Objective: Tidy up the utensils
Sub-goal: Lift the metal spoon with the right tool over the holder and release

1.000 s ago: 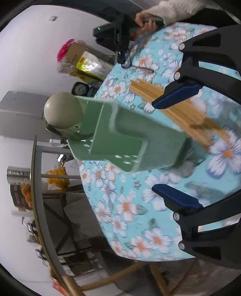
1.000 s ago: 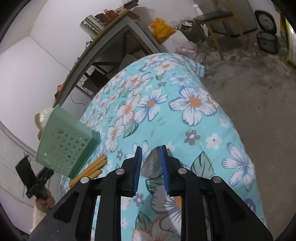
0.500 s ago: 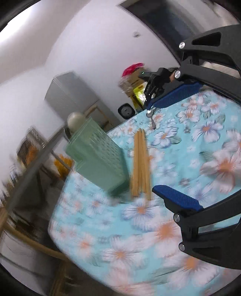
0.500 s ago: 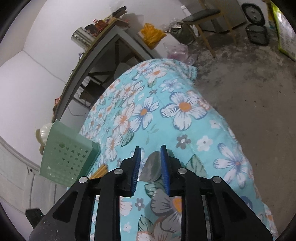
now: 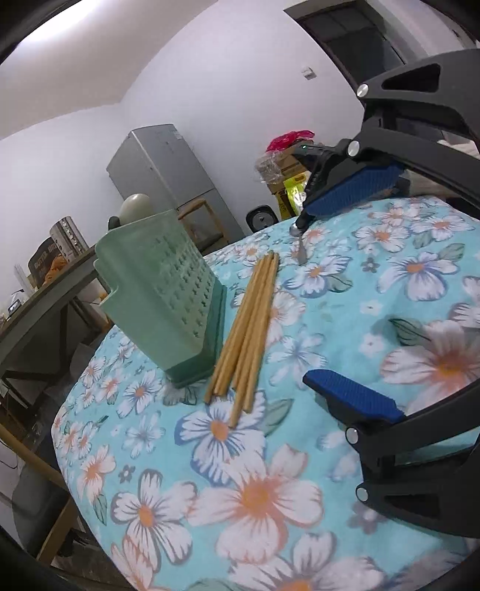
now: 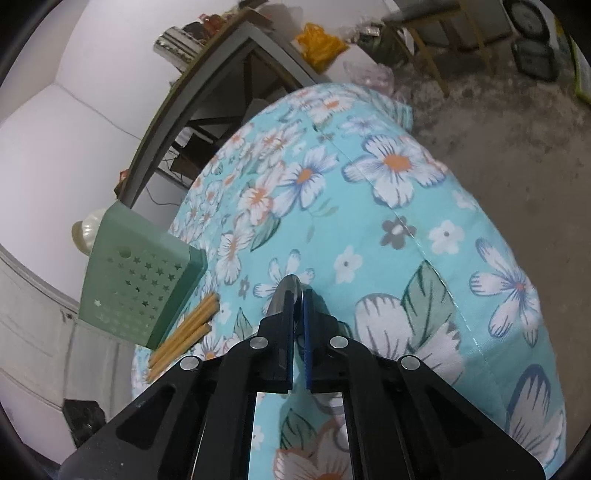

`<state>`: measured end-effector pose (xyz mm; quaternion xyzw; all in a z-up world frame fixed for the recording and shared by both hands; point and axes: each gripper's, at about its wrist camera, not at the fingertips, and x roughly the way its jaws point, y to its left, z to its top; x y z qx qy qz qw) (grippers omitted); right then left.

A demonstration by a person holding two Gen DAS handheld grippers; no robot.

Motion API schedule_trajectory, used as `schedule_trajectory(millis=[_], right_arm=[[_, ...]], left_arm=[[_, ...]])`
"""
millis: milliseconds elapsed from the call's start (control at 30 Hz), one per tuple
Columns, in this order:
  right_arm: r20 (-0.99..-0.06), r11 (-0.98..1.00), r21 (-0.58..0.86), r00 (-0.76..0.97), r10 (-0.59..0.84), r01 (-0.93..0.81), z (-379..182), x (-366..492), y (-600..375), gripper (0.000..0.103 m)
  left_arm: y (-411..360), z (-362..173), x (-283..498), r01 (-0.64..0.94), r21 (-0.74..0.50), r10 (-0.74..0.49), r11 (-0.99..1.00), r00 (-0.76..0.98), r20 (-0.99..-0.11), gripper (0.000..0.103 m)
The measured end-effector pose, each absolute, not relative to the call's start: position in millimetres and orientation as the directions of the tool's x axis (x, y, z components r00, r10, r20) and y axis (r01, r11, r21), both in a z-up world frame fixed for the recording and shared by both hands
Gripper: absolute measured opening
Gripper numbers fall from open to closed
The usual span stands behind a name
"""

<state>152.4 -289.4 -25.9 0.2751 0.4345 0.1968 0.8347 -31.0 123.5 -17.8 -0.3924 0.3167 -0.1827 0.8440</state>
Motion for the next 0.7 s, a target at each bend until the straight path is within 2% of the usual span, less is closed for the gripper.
schedule_trajectory(millis=[167, 367, 500, 700], right_arm=[[-0.542, 0.747, 0.653, 0.615, 0.573, -0.121, -2.4, 136.9, -293.3, 0.000], [-0.430, 0.763, 0.604, 0.712, 0.554, -0.229, 54.4, 103.2, -293.2, 0.001], [-0.358, 0.740, 0.598, 0.724, 0.590, -0.307, 87.9, 90.1, -281.0, 0.001], [-0.315, 0.703, 0.611, 0.703, 0.638, -0.364, 111.4, 94.2, -243.9, 0.001]], left_arm=[[125.3, -19.1, -28.5, 0.056, -0.794, -0.563, 0.605, 0.735, -0.377, 0.083], [115.1, -19.9, -27.6, 0.068, -0.725, -0.530, 0.686, 0.730, -0.432, 0.083], [109.9, -20.7, -26.6, 0.069, -0.693, -0.515, 0.718, 0.722, -0.462, 0.083], [112.1, -23.3, -25.1, 0.068, -0.698, -0.520, 0.713, 0.720, -0.460, 0.083]])
